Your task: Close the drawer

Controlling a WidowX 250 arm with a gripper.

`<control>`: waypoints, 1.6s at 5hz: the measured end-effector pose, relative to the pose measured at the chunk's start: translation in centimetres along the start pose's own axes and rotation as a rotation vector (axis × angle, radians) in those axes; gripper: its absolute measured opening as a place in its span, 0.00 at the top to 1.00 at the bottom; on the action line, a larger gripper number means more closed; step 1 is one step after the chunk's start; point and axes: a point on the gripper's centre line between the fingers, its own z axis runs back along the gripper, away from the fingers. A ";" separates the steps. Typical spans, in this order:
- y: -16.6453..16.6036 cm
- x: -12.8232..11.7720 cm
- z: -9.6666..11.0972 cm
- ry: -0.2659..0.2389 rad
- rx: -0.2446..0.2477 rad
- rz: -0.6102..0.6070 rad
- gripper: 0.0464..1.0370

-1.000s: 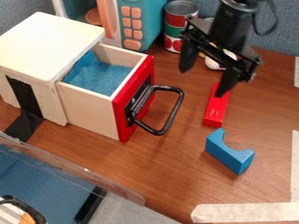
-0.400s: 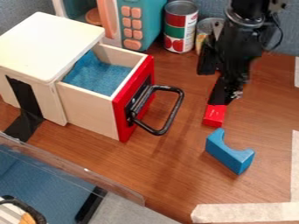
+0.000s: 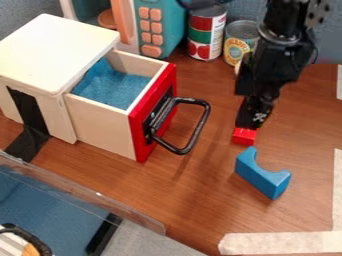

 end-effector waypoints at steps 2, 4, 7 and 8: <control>-1.3 -0.4 -3.9 -0.023 -0.078 -0.015 0.04; -2.3 -0.9 -5.0 0.004 -0.114 -0.004 0.04; -3.6 -3.7 -4.8 0.084 -0.212 0.149 0.04; -3.8 -4.4 -4.6 0.106 -0.247 0.207 0.04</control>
